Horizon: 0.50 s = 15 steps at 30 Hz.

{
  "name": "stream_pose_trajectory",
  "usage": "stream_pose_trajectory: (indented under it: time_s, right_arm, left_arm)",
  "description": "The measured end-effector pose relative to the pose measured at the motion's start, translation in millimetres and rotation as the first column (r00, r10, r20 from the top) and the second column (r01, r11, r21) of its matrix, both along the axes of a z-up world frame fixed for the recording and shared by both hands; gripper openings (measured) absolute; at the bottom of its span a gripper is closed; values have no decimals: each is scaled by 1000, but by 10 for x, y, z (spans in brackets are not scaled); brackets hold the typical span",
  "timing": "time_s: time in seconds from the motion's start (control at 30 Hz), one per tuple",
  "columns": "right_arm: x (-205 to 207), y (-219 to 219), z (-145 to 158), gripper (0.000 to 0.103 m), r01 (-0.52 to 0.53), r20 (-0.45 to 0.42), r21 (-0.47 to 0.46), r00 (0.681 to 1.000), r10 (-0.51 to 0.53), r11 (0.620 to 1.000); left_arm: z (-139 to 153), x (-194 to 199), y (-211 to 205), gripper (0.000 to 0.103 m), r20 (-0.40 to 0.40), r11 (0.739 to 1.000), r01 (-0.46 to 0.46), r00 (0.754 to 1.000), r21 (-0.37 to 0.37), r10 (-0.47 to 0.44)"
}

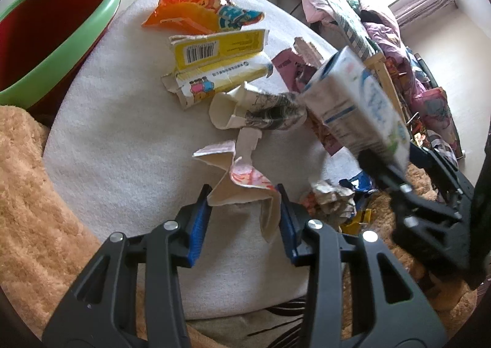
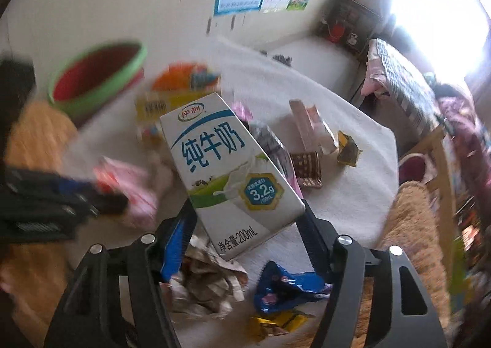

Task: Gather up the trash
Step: 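Grasp the white milk carton with the right tool and lift it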

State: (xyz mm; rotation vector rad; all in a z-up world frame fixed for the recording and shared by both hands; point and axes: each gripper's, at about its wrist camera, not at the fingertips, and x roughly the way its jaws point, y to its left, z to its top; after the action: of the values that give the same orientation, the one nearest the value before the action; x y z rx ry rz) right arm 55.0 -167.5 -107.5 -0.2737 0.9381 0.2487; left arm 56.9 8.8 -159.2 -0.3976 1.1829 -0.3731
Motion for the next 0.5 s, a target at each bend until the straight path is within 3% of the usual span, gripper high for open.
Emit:
stream_pose_trajectory:
  time_s: [0.23, 0.5]
  right_arm:
    - [33, -17, 260, 64, 26, 3, 164, 1000, -27, 986]
    - [62, -38, 344, 64, 62, -26, 272, 998, -58, 960]
  left_arm:
    - [155, -54, 83, 37, 64, 999, -26, 998, -44, 29]
    - [440, -4, 515, 37, 149, 987, -153, 976, -58, 160]
